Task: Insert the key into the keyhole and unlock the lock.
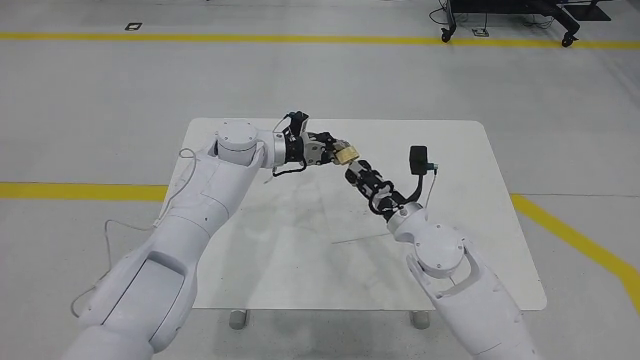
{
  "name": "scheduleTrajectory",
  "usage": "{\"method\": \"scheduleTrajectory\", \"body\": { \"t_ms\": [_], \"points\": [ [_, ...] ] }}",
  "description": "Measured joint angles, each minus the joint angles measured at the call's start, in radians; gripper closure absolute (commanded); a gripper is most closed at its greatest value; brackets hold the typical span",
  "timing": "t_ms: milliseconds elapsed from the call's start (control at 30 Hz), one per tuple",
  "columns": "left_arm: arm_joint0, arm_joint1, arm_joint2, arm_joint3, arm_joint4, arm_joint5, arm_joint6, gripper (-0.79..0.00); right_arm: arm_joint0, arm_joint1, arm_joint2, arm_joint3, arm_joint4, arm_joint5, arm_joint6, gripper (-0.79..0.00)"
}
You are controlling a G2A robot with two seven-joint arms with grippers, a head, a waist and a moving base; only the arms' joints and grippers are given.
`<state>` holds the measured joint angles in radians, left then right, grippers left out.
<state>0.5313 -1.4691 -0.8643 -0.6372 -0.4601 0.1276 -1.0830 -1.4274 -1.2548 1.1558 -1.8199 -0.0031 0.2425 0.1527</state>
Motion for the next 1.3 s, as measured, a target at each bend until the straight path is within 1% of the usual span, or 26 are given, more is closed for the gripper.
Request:
{"method": "scheduleTrajectory", "body": {
  "t_ms": [100,133,167,200,533,633,733,767,800,833,867,900,1000,1033,1100,1167,1233,1300],
  "points": [
    [-0.001,-0.001,0.000,0.002,0.003,-0.001,-0.002,0.000,0.008,-0.002,0.002,0.006,0.007,-0.002,-0.004,0.000],
    [-0.001,-0.002,0.000,0.003,0.004,0.000,-0.001,0.000,0.009,-0.003,0.003,0.008,0.012,-0.004,-0.002,-0.308],
    [-0.001,-0.003,0.000,0.005,0.004,0.002,0.001,0.000,0.012,-0.004,0.004,0.009,0.016,-0.006,0.000,-0.776],
    [-0.002,-0.003,-0.001,0.007,0.004,0.004,0.004,0.000,0.013,-0.004,0.005,0.009,0.017,-0.008,0.002,-0.785],
    [-0.001,-0.005,-0.018,0.016,-0.008,0.000,0.029,0.000,-0.008,-0.003,0.034,-0.029,0.009,-0.024,0.011,-0.785],
    [0.000,-0.005,-0.024,0.016,-0.008,-0.004,0.041,0.000,-0.025,-0.002,0.053,-0.048,0.037,-0.033,0.017,-0.785],
    [0.002,-0.004,-0.032,0.014,-0.011,-0.008,0.050,0.000,-0.043,-0.004,0.077,-0.059,0.122,-0.065,0.040,-0.785],
    [0.004,-0.003,-0.036,0.015,-0.017,-0.004,0.049,0.000,-0.050,-0.005,0.090,-0.058,0.167,-0.087,0.053,-0.751],
    [0.006,-0.003,-0.039,0.015,-0.024,0.002,0.045,0.000,-0.055,-0.005,0.100,-0.057,0.200,-0.104,0.064,-0.576],
    [0.008,-0.004,-0.043,0.016,-0.034,0.008,0.040,0.000,-0.059,-0.005,0.111,-0.054,0.229,-0.120,0.075,-0.345],
    [0.010,-0.004,-0.047,0.020,-0.049,0.021,0.029,0.000,-0.063,-0.005,0.124,-0.053,0.262,-0.141,0.091,-0.194],
    [0.011,-0.005,-0.050,0.025,-0.060,0.036,0.019,0.000,-0.067,-0.004,0.133,-0.053,0.285,-0.157,0.102,0.000],
    [0.012,-0.010,-0.055,0.061,-0.113,0.136,-0.028,0.000,-0.079,-0.003,0.165,-0.071,0.357,-0.241,0.151,0.000],
    [0.012,-0.015,-0.058,0.084,-0.147,0.199,-0.059,0.000,-0.085,-0.002,0.177,-0.072,0.367,-0.277,0.171,0.000],
    [0.010,-0.023,-0.061,0.114,-0.201,0.285,-0.107,0.000,-0.088,-0.001,0.187,-0.073,0.366,-0.302,0.184,0.000],
    [0.006,-0.031,-0.062,0.137,-0.249,0.349,-0.167,0.000,-0.080,-0.001,0.187,-0.071,0.374,-0.303,0.193,0.000],
    [0.003,-0.037,-0.062,0.155,-0.278,0.379,-0.204,0.000,-0.066,-0.002,0.180,-0.066,0.379,-0.298,0.196,0.000],
    [-0.004,-0.042,-0.058,0.174,-0.287,0.388,-0.220,0.000,-0.051,-0.004,0.166,-0.059,0.371,-0.296,0.196,0.000]
  ]
}}
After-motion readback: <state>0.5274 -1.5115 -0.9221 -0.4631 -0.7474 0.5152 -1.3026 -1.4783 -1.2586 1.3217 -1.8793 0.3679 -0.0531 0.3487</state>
